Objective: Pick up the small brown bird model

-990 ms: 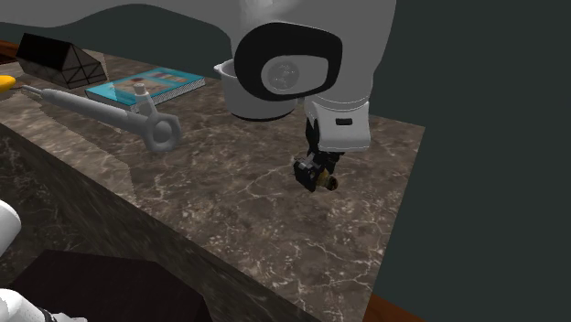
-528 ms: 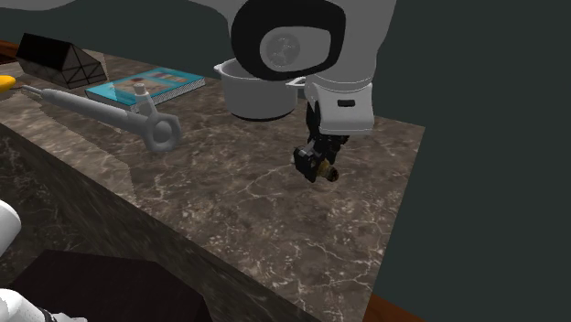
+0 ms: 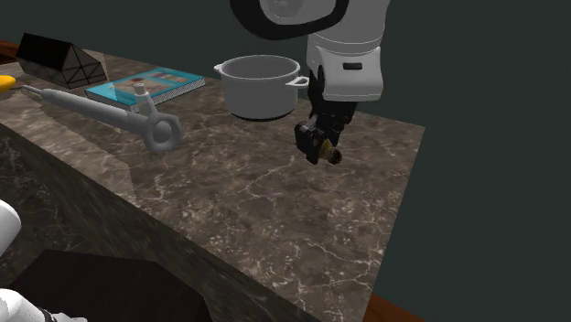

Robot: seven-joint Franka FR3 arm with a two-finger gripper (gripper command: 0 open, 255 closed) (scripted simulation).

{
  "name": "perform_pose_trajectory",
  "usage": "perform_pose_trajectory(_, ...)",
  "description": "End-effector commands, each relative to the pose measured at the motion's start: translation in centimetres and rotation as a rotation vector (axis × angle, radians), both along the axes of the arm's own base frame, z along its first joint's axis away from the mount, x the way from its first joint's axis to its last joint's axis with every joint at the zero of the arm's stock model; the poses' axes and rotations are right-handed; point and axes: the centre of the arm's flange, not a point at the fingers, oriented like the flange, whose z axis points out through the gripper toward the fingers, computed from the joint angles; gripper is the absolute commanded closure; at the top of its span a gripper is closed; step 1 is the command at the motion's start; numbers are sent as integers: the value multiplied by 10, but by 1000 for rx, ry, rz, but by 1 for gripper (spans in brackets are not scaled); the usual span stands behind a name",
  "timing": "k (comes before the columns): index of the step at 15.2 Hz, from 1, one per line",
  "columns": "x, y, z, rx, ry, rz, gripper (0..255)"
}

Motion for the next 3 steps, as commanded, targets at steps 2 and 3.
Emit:
perform_pose_trajectory(2,0,0,11,0,0,0,255)
perform_pose_trajectory(3,0,0,11,0,0,0,255)
